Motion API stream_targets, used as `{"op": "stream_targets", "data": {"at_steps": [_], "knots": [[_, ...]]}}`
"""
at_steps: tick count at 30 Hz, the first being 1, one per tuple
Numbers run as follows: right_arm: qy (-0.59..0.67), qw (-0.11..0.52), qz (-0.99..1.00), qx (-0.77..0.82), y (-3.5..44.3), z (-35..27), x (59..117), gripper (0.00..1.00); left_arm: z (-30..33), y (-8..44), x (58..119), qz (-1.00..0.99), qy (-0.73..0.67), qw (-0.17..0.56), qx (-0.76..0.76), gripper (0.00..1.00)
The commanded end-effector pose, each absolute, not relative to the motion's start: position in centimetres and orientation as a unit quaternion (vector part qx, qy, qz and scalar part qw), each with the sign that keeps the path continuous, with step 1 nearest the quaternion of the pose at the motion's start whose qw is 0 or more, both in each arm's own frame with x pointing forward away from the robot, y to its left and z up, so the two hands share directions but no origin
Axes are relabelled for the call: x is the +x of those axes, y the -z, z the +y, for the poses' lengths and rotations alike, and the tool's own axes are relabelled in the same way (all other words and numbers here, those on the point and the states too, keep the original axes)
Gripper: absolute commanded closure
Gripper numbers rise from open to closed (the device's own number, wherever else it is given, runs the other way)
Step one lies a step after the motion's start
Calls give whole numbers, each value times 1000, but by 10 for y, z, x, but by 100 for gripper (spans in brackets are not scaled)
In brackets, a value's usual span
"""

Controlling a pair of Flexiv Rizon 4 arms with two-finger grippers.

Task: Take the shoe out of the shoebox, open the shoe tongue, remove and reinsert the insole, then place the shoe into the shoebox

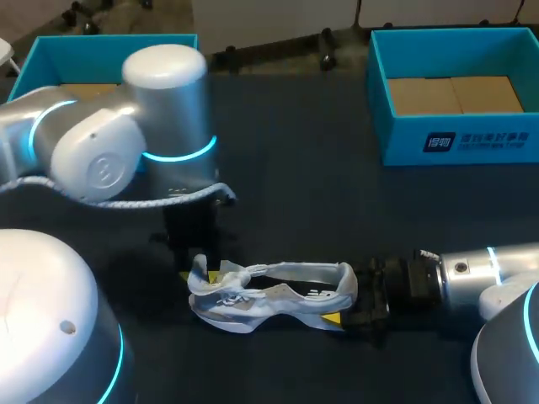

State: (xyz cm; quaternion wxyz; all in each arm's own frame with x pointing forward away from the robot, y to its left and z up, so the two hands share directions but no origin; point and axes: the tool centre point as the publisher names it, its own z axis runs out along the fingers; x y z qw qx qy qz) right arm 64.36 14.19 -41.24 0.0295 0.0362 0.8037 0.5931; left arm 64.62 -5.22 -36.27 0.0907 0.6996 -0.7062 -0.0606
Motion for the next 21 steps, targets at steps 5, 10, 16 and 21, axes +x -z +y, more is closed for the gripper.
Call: {"op": "stream_targets", "data": {"at_steps": [5,10,16,21], "knots": [[-591,28,806,36,411,143,644,100,-27,351,640,-695,-40,156,701,35],[-591,28,806,36,411,143,644,100,-24,324,639,-708,-66,150,687,42],[-591,28,806,36,411,143,644,100,-34,281,641,-729,-102,145,661,40],[-591,28,806,36,411,143,644,100,-45,247,643,-755,-113,137,631,42]]}}
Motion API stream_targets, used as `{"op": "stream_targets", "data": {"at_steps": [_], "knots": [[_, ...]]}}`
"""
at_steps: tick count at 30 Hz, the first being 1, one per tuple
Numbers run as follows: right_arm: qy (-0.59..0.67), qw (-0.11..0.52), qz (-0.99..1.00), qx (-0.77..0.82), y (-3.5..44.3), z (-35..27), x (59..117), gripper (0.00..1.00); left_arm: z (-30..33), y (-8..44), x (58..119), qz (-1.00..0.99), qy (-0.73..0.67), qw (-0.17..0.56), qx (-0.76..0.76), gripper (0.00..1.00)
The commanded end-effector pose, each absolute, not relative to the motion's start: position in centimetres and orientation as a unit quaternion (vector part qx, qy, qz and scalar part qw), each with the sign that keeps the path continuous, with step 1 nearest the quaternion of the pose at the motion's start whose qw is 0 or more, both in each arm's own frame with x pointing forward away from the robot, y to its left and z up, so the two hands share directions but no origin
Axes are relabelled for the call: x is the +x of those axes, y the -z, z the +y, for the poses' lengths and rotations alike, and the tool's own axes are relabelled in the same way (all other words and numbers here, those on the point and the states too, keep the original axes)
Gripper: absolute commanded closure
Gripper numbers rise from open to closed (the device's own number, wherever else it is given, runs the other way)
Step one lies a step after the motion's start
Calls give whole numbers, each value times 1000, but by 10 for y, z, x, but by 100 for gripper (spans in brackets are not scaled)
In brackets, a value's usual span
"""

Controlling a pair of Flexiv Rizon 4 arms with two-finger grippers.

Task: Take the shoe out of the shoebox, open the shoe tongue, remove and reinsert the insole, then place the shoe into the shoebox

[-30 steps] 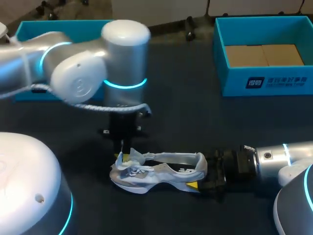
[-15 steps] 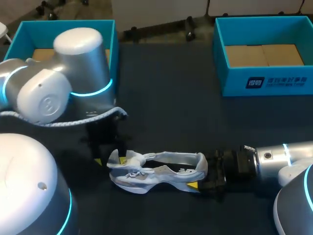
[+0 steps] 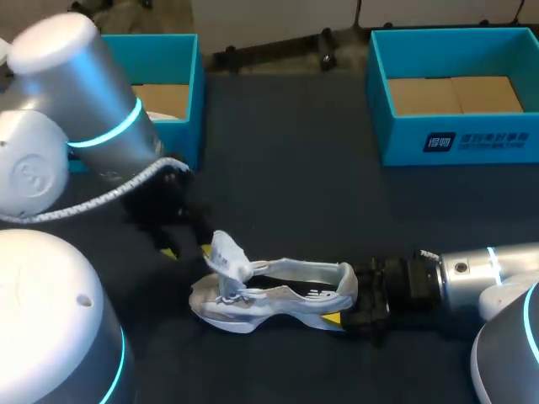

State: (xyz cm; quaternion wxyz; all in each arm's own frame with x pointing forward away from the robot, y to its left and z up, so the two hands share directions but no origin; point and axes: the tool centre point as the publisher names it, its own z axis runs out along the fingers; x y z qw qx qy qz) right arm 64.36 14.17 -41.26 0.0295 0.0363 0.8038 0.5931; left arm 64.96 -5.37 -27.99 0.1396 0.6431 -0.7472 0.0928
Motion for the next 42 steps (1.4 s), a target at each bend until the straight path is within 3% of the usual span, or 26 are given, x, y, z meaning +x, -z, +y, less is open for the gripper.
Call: {"op": "stream_targets", "data": {"at_steps": [1,6,8,9,10,21,22,34,42], "knots": [[-591,28,806,36,411,143,644,100,-48,240,644,-767,-106,139,617,42],[-591,28,806,36,411,143,644,100,-61,217,644,-809,-98,135,564,57],[-591,28,806,36,411,143,644,100,-68,211,640,-825,-97,115,544,73],[-591,28,806,36,411,143,644,100,-71,208,639,-840,-87,109,524,97],[-591,28,806,36,411,143,644,100,-73,206,637,-850,-86,107,508,100],[-591,28,806,36,411,143,644,100,-101,188,620,-976,49,88,193,100],[-591,28,806,36,411,143,644,100,-104,183,622,-972,45,120,196,100],[-591,28,806,36,411,143,644,100,-104,183,622,-972,45,120,196,100],[-591,28,806,36,411,143,644,100,-124,202,645,-994,-3,90,67,100]]}}
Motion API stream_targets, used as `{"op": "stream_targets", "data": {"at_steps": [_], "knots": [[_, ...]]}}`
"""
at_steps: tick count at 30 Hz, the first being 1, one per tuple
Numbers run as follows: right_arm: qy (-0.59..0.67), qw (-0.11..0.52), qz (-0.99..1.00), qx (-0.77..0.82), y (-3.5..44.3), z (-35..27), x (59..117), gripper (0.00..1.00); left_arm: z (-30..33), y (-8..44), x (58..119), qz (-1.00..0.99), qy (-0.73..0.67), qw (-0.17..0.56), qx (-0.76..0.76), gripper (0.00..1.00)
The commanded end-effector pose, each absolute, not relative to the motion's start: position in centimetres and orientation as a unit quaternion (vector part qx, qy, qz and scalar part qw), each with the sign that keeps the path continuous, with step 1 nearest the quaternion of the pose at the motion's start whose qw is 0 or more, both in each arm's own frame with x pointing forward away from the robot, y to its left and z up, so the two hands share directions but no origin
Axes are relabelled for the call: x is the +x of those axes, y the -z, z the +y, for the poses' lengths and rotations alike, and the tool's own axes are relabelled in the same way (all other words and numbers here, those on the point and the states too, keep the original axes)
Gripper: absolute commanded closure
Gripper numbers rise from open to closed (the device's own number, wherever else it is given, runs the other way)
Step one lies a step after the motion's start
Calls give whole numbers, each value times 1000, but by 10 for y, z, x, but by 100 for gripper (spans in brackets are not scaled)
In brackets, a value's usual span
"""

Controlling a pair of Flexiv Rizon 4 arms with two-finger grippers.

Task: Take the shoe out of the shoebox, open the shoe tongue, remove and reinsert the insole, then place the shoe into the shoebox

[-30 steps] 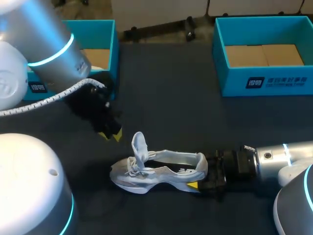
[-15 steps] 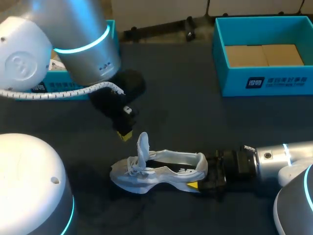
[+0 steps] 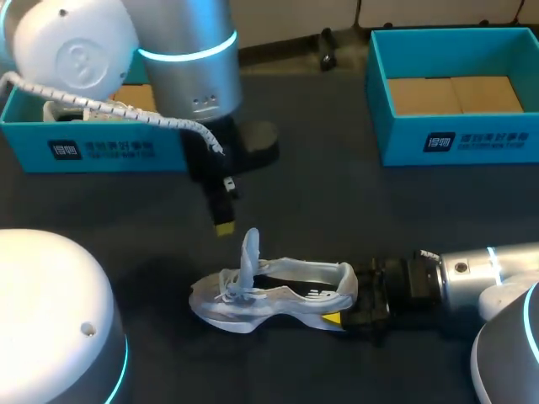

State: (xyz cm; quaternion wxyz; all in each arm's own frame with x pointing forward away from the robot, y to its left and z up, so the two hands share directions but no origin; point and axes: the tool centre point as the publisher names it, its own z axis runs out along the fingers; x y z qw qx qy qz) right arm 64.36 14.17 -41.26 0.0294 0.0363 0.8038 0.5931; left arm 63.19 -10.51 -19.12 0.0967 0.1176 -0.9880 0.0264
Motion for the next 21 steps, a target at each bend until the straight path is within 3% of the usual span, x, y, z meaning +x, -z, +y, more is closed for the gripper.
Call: {"op": "stream_targets", "data": {"at_steps": [1,21], "knots": [[-591,28,806,36,411,143,644,100,-129,203,645,-995,-13,93,37,100],[-591,28,806,36,411,143,644,100,-156,221,638,-997,-23,77,-9,100]]}}
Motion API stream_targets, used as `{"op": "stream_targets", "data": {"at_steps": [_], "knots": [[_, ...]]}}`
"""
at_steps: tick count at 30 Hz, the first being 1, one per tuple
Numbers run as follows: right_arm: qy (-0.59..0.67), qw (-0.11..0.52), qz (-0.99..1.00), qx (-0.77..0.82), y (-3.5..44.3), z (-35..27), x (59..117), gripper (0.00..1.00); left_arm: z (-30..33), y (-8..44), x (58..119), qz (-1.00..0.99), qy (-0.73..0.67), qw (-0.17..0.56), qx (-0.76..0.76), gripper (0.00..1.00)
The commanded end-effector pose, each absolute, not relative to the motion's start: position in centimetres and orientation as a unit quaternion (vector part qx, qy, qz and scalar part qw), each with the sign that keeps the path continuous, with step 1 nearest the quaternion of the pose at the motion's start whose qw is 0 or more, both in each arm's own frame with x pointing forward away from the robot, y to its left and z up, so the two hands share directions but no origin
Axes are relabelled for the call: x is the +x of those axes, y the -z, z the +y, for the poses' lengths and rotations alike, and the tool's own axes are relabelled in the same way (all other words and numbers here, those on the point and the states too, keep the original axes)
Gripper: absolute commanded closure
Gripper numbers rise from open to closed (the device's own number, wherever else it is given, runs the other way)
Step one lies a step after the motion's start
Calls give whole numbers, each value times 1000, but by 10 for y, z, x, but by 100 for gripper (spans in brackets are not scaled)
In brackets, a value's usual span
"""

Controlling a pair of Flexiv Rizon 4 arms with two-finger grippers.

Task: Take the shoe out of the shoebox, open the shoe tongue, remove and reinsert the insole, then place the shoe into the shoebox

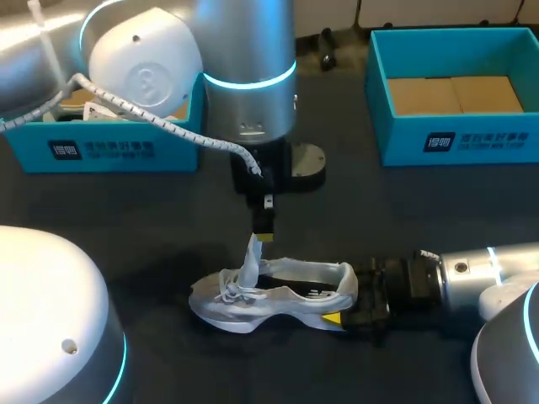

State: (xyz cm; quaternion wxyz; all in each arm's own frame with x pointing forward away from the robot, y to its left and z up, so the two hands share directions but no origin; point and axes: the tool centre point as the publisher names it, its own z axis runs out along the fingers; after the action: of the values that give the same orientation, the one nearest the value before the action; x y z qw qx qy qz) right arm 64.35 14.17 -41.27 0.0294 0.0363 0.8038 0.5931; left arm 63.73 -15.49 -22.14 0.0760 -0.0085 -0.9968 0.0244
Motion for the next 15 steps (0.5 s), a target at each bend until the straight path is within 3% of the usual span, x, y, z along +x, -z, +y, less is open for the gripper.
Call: {"op": "stream_targets", "data": {"at_steps": [1,15], "knots": [[-591,28,806,36,411,143,644,100,-156,221,638,-997,-23,77,-9,100],[-591,28,806,36,411,143,644,100,-219,293,643,-991,-32,99,-89,100]]}}
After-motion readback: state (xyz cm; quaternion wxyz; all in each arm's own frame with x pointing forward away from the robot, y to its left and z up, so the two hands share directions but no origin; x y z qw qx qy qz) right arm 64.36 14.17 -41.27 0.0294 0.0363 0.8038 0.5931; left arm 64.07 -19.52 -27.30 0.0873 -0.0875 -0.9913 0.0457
